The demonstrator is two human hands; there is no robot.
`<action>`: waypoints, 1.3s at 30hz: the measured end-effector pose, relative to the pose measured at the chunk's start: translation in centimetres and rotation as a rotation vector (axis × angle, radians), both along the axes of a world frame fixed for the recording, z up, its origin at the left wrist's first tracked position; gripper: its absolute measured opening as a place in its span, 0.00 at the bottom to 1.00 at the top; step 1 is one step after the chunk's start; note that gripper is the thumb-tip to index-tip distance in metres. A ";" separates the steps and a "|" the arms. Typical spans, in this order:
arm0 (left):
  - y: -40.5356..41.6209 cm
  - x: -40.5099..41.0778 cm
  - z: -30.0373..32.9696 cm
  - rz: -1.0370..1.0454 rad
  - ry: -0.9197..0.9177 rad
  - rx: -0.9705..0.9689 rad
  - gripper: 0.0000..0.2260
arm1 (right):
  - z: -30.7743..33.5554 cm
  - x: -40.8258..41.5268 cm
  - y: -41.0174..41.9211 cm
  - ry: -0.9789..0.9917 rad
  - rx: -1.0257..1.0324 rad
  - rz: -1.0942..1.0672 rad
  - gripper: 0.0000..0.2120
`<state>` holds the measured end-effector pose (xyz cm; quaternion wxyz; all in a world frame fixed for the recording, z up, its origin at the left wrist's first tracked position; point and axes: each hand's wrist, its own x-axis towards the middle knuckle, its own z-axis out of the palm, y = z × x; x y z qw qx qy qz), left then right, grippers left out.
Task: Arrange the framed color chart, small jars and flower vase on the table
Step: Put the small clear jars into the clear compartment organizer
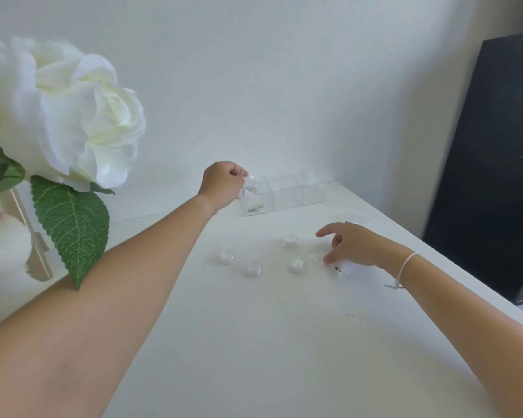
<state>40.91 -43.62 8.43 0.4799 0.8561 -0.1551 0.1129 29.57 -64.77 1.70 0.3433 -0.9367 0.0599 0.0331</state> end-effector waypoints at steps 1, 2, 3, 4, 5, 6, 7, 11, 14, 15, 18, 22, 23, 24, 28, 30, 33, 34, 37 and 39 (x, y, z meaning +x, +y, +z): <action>-0.5 1.0 0.0 0.021 -0.025 0.009 0.14 | -0.1 0.4 -0.2 -0.022 0.016 -0.012 0.19; -0.9 1.8 0.0 0.044 -0.050 0.007 0.14 | -0.2 0.6 -0.3 -0.046 0.039 -0.024 0.16; -1.2 2.6 -0.1 0.064 -0.072 -0.003 0.15 | -0.3 0.8 -0.4 -0.070 0.074 -0.032 0.14; -1.5 3.4 -0.4 0.080 -0.086 -0.013 0.16 | -0.3 1.1 -0.7 -0.095 0.124 -0.037 0.13; -1.8 4.3 -0.6 0.092 -0.092 -0.009 0.16 | -0.2 1.3 -0.9 -0.123 0.183 -0.039 0.11; -2.0 5.0 -0.9 0.098 -0.093 0.010 0.17 | 0.0 1.6 -1.2 -0.154 0.239 -0.042 0.10; -2.3 5.8 -1.3 0.101 -0.094 0.034 0.17 | 0.3 2.0 -1.6 -0.185 0.285 -0.048 0.10; -2.8 8.2 -2.5 0.105 -0.099 0.111 0.17 | 1.2 3.5 -2.9 -0.282 0.401 -0.092 0.09; -3.1 9.5 -3.3 0.119 -0.102 0.166 0.17 | 1.6 4.2 -3.4 -0.325 0.456 -0.113 0.10; -3.2 9.9 -3.5 0.119 -0.103 0.181 0.17 | 1.8 4.4 -3.6 -0.345 0.476 -0.117 0.10; -3.4 10.7 -4.1 0.109 -0.049 0.224 0.18 | 2.3 4.5 -4.1 -0.398 0.503 -0.127 0.11; -3.4 11.2 -4.8 0.156 0.035 0.470 0.18 | 2.9 4.3 -4.9 -0.450 0.532 -0.156 0.12; -3.5 11.1 -4.8 0.186 0.021 0.521 0.18 | 3.0 4.3 -5.1 -0.461 0.537 -0.168 0.12; -3.6 10.9 -4.8 0.221 -0.023 0.543 0.18 | 3.0 4.3 -5.3 -0.469 0.542 -0.178 0.12; -5.6 8.6 -4.0 0.178 -0.374 0.336 0.15 | 3.5 4.1 -5.9 -0.500 0.560 -0.212 0.11; -7.4 6.5 -3.9 -0.007 -0.491 0.202 0.13 | 3.7 4.0 -6.2 -0.516 0.567 -0.227 0.11; -9.8 3.9 -4.5 -0.315 -0.442 0.190 0.12 | 3.9 3.8 -6.7 -0.524 0.575 -0.247 0.12; -10.5 3.4 -4.7 -0.389 -0.370 0.205 0.12 | 3.9 3.7 -6.8 -0.521 0.570 -0.255 0.12; -12.3 2.9 -5.3 -0.508 -0.173 0.278 0.12 | 3.7 3.6 -7.1 -0.519 0.556 -0.272 0.11; -13.6 2.7 -5.8 -0.552 -0.143 0.416 0.12 | 3.6 3.6 -7.1 -0.516 0.559 -0.266 0.11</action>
